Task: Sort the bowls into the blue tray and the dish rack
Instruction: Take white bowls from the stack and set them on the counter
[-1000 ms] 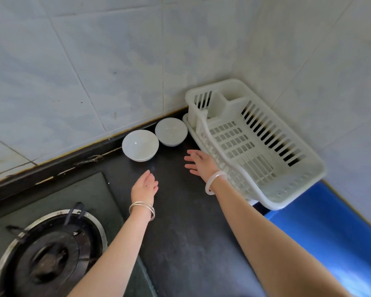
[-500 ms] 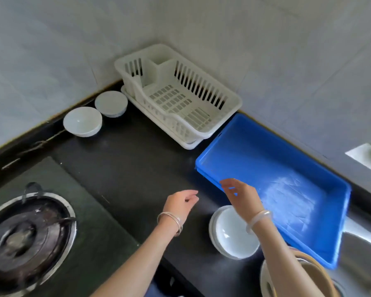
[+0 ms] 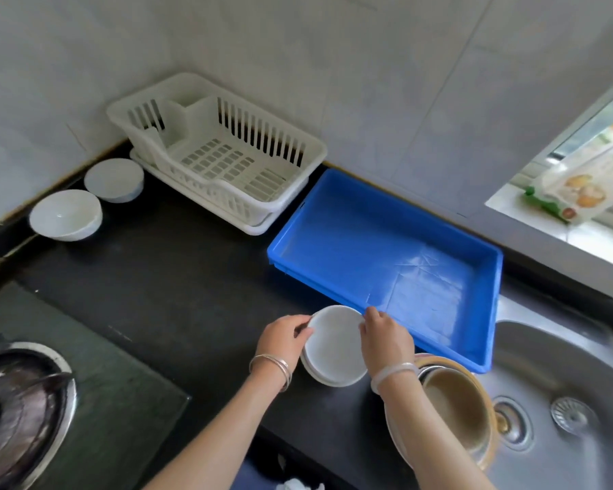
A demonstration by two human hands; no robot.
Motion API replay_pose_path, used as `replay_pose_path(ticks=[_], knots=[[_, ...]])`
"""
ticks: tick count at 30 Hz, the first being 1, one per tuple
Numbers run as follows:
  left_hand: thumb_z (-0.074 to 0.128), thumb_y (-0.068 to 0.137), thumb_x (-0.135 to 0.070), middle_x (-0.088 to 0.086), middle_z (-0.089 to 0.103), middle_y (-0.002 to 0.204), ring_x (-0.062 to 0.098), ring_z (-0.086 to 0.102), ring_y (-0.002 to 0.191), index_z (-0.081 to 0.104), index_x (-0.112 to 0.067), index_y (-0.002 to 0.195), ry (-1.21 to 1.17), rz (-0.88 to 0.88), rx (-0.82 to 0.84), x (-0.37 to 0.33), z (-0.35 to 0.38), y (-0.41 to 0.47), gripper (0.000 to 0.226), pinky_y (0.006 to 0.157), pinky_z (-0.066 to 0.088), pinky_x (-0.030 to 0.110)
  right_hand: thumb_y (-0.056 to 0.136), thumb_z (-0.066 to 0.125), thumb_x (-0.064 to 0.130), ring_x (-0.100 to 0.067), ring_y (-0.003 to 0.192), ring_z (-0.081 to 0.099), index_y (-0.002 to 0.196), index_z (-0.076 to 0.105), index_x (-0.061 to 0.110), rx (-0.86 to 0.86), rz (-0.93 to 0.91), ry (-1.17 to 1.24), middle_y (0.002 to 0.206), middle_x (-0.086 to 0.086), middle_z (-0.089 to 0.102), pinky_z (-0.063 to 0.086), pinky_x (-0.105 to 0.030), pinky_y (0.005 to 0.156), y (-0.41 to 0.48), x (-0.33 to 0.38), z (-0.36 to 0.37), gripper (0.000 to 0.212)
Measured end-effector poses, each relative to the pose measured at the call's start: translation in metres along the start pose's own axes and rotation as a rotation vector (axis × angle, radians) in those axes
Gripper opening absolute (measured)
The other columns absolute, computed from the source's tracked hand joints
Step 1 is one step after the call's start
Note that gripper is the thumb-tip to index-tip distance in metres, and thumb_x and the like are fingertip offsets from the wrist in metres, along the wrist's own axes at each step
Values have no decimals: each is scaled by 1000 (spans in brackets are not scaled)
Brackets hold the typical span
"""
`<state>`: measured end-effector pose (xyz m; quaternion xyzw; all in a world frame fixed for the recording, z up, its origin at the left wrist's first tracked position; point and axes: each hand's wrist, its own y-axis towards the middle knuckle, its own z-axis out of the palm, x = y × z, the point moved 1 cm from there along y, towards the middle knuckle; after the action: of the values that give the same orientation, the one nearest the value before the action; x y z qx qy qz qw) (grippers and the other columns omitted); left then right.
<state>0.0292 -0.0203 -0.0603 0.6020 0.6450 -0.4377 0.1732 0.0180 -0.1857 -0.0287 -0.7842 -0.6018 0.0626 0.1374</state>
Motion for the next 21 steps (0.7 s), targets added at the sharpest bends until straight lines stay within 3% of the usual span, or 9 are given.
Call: replay_pose_path(ticks=[5,7,10,15,21], knots=[[49,92,-25,-6,68,109,3,55,90,65,-23,114,-38,-2,-36,4,0,-6,27,81,44,19,91,43,11,-36,82,63,91,34,17,-12,6,36,91,-13,67,33,-30,57,-3,-3,-6,11],[47,93,-23,-5,69,110,8,60,95,65,-24,114,-66,-29,-21,5,-1,-7,27,85,48,23,91,43,11,-37,83,62,96,42,13,-45,30,92,92,-15,67,33,-29,58,-5,-9,-11,6],[51,91,-24,-6,68,113,11,61,103,63,-25,116,-52,-57,-12,4,-1,-6,28,88,45,24,93,43,16,-37,86,59,104,49,9,-96,64,174,94,-18,66,32,-30,61,-6,-20,-22,14],[62,85,-26,-2,67,106,16,62,97,64,-20,108,79,-108,-34,-11,6,-1,24,83,48,28,92,48,17,-32,72,47,99,52,10,-151,125,268,91,-17,66,30,-29,62,-11,-34,-40,10],[57,84,-17,-2,67,89,16,62,81,63,-20,88,218,-132,-102,-26,7,2,8,68,53,29,93,50,18,-27,67,41,95,51,12,-163,184,289,82,-9,60,29,-28,60,-19,-43,-42,7]])
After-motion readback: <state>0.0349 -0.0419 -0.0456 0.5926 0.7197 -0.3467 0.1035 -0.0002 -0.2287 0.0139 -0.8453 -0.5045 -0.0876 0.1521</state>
